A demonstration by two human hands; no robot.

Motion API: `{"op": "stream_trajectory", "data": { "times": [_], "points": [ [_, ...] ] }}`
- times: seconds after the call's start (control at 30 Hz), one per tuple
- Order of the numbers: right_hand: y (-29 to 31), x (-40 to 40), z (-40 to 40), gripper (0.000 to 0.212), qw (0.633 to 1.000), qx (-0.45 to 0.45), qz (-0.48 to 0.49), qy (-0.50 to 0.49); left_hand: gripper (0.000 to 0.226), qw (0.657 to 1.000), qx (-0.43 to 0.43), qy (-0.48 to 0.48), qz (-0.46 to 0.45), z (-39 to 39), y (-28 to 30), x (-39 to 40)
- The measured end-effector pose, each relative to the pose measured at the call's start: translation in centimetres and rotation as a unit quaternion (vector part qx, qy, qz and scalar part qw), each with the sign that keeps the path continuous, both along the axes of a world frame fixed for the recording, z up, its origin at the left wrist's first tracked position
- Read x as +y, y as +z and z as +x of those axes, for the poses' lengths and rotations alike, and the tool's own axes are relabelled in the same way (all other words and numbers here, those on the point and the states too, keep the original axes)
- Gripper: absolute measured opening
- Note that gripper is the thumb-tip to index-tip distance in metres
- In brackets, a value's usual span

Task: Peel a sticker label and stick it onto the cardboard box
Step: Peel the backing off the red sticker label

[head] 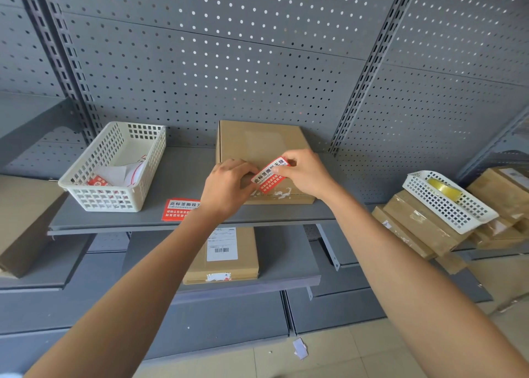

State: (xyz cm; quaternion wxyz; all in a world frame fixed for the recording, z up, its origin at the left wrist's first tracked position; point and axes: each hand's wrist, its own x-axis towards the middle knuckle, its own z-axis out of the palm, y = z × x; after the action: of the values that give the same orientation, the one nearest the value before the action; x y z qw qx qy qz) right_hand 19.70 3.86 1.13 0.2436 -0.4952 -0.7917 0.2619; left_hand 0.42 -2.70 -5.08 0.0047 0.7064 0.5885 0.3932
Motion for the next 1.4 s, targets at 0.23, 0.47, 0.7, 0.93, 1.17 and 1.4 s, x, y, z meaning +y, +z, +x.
{"op": "stream_trajectory", "data": {
  "times": [0.23,0.47,0.7,0.93,1.17,1.4],
  "points": [
    [-0.1,-0.6,0.1,0.009,1.000,0.009,0.003,-0.012,0.020,1.000,-0.018,0.008,0.001,0.1,-0.2,0.2],
    [-0.3,-0.9,0.1,0.016,0.999,0.021,-0.020,-0.021,0.022,0.999,-0.038,0.011,-0.010,0.2,-0.3,0.4],
    [-0.2,-1.0,0.1,0.019,0.998,0.029,-0.057,-0.015,0.021,0.999,-0.045,0.016,-0.010,0.2,-0.5,0.5],
    [-0.2,-1.1,0.0,0.018,0.996,0.044,-0.076,-0.023,0.023,0.999,-0.044,0.016,-0.015,0.1,-0.6,0.6],
    [-0.2,-1.2,0.1,0.019,0.994,0.061,-0.088,-0.014,0.024,0.999,-0.038,0.016,-0.017,0.1,-0.8,0.7],
    [-0.1,-1.7,0.2,0.017,0.991,0.086,-0.105,0.000,0.025,0.999,-0.038,0.017,-0.018,0.1,-0.9,0.8]
  ]
}}
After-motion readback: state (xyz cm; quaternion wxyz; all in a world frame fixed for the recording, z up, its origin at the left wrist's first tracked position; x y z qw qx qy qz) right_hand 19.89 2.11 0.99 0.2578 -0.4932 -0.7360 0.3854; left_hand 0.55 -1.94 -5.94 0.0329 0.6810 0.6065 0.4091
